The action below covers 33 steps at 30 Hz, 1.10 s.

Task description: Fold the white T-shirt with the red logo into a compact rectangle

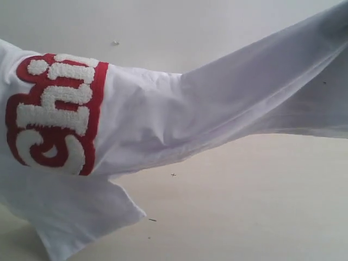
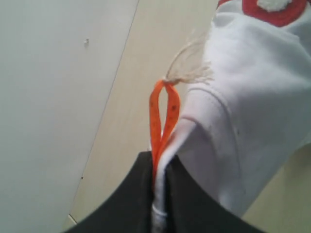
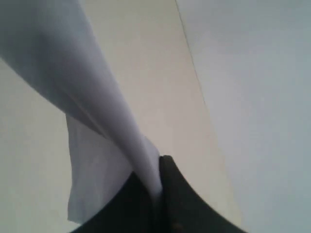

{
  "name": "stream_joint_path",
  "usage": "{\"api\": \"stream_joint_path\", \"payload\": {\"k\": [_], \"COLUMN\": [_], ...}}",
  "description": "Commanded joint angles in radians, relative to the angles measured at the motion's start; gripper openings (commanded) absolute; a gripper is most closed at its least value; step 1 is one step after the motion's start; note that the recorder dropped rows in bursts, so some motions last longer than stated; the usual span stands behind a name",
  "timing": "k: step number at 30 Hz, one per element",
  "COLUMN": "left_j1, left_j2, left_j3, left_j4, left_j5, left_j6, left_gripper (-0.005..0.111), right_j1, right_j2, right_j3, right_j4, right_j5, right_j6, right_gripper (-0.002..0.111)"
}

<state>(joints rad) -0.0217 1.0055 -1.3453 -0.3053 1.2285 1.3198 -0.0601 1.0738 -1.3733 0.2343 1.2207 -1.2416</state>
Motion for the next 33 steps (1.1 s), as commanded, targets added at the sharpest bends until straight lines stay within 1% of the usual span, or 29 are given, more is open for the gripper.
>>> {"api": "stream_joint_path", "payload": {"k": [1,4,6,9,13,18,20,21,24,25,28,31,32,33], "left_j1": [-0.056,-0.122,-0.16,-0.22,-0.294,-0.385,-0.424,-0.441,-0.468,-0.468,-0.468,-0.468,-0.468,-0.466], "left_j2": [-0.113,-0.173,-0.207,-0.246,-0.307,-0.417,-0.449,-0.464,-0.492,-0.497,-0.474,-0.384,-0.327,-0.27], "left_j3": [0.085,0.131,0.138,0.135,0.135,0.135,0.14,0.148,0.197,0.263,0.37,0.49,0.539,0.561], "left_j4": [-0.02,0.008,0.025,0.038,0.071,0.115,0.113,0.102,0.11,0.153,0.245,0.318,0.37,0.416], "left_j5": [-0.007,-0.007,-0.007,-0.007,-0.007,-0.007,-0.007,-0.007,-0.007,-0.007,-0.007,-0.007,-0.015,-0.082], "left_j6": [-0.134,-0.218,-0.26,-0.371,-0.452,-0.587,-0.647,-0.647,-0.668,-0.674,-0.666,-0.605,-0.594,-0.594], "left_gripper": [0.001,0.001,0.001,0.0,0.0,0.0,0.0,0.0,0.0,0.0,0.0,0.0,0.0,0.0], "right_j1": [-0.004,-0.004,-0.004,-0.004,0.0,0.068,0.093,0.104,0.13,0.142,0.142,0.142,0.142,0.142], "right_j2": [-0.103,-0.182,-0.235,-0.312,-0.4,-0.464,-0.485,-0.492,-0.496,-0.496,-0.481,-0.412,-0.357,-0.31], "right_j3": [0.121,0.225,0.286,0.349,0.377,0.379,0.379,0.379,0.383,0.407,0.473,0.559,0.588,0.603], "right_j4": [0.039,0.047,0.083,0.133,0.182,0.172,0.172,0.174,0.172,0.138,0.072,0.041,0.01,-0.032], "right_j5": [0.0,0.0,0.0,0.0,0.0,0.0,0.0,0.0,0.0,0.0,0.0,0.0,0.0,0.0], "right_j6": [0.04,0.048,0.051,0.105,0.124,0.278,0.281,0.281,0.285,0.285,0.287,0.253,0.24,0.24], "right_gripper": [0.0,0.0,0.0,0.0,0.0,0.0,0.0,0.0,0.0,0.0,0.0,0.0,0.0,0.0]}}
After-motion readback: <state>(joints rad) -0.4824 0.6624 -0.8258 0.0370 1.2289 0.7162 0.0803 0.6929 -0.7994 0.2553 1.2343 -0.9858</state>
